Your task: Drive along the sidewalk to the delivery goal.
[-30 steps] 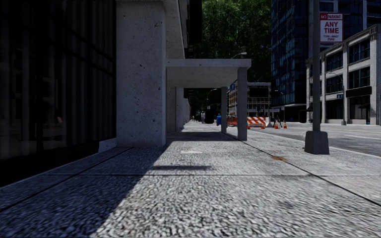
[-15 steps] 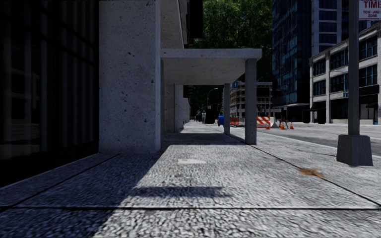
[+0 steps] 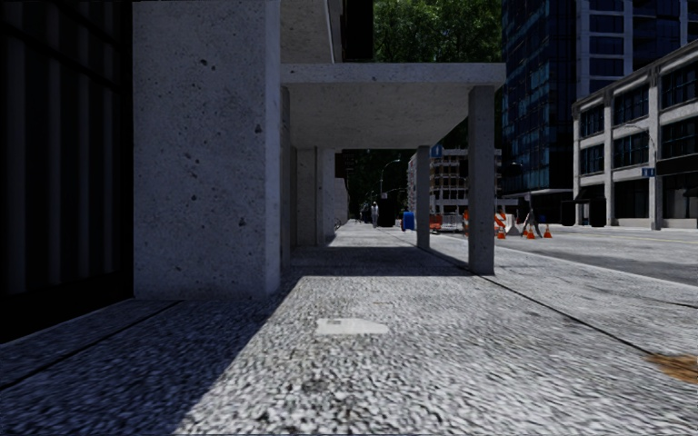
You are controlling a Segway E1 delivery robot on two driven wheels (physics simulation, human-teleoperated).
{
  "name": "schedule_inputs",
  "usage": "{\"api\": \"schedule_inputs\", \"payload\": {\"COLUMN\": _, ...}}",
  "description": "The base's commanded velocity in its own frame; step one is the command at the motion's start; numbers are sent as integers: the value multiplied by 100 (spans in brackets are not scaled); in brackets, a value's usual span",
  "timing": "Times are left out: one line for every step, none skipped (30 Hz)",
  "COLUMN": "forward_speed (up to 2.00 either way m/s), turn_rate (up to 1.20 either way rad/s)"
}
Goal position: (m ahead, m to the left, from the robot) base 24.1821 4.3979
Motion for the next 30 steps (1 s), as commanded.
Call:
{"api": "schedule_inputs", "payload": {"forward_speed": 200, "turn_rate": 0}}
{"api": "schedule_inputs", "payload": {"forward_speed": 200, "turn_rate": 0}}
{"api": "schedule_inputs", "payload": {"forward_speed": 200, "turn_rate": 0}}
{"api": "schedule_inputs", "payload": {"forward_speed": 200, "turn_rate": 0}}
{"api": "schedule_inputs", "payload": {"forward_speed": 200, "turn_rate": 0}}
{"api": "schedule_inputs", "payload": {"forward_speed": 200, "turn_rate": 0}}
{"api": "schedule_inputs", "payload": {"forward_speed": 200, "turn_rate": 0}}
{"api": "schedule_inputs", "payload": {"forward_speed": 200, "turn_rate": 0}}
{"api": "schedule_inputs", "payload": {"forward_speed": 200, "turn_rate": 0}}
{"api": "schedule_inputs", "payload": {"forward_speed": 200, "turn_rate": 0}}
{"api": "schedule_inputs", "payload": {"forward_speed": 200, "turn_rate": 0}}
{"api": "schedule_inputs", "payload": {"forward_speed": 200, "turn_rate": 0}}
{"api": "schedule_inputs", "payload": {"forward_speed": 200, "turn_rate": 0}}
{"api": "schedule_inputs", "payload": {"forward_speed": 200, "turn_rate": 0}}
{"api": "schedule_inputs", "payload": {"forward_speed": 200, "turn_rate": 0}}
{"api": "schedule_inputs", "payload": {"forward_speed": 200, "turn_rate": 0}}
{"api": "schedule_inputs", "payload": {"forward_speed": 200, "turn_rate": 0}}
{"api": "schedule_inputs", "payload": {"forward_speed": 200, "turn_rate": 0}}
{"api": "schedule_inputs", "payload": {"forward_speed": 200, "turn_rate": 0}}
{"api": "schedule_inputs", "payload": {"forward_speed": 200, "turn_rate": 0}}
{"api": "schedule_inputs", "payload": {"forward_speed": 200, "turn_rate": 0}}
{"api": "schedule_inputs", "payload": {"forward_speed": 200, "turn_rate": 0}}
{"api": "schedule_inputs", "payload": {"forward_speed": 200, "turn_rate": 0}}
{"api": "schedule_inputs", "payload": {"forward_speed": 200, "turn_rate": 0}}
{"api": "schedule_inputs", "payload": {"forward_speed": 200, "turn_rate": 0}}
{"api": "schedule_inputs", "payload": {"forward_speed": 200, "turn_rate": 0}}
{"api": "schedule_inputs", "payload": {"forward_speed": 200, "turn_rate": 0}}
{"api": "schedule_inputs", "payload": {"forward_speed": 200, "turn_rate": 0}}
{"api": "schedule_inputs", "payload": {"forward_speed": 200, "turn_rate": 0}}
{"api": "schedule_inputs", "payload": {"forward_speed": 200, "turn_rate": 0}}
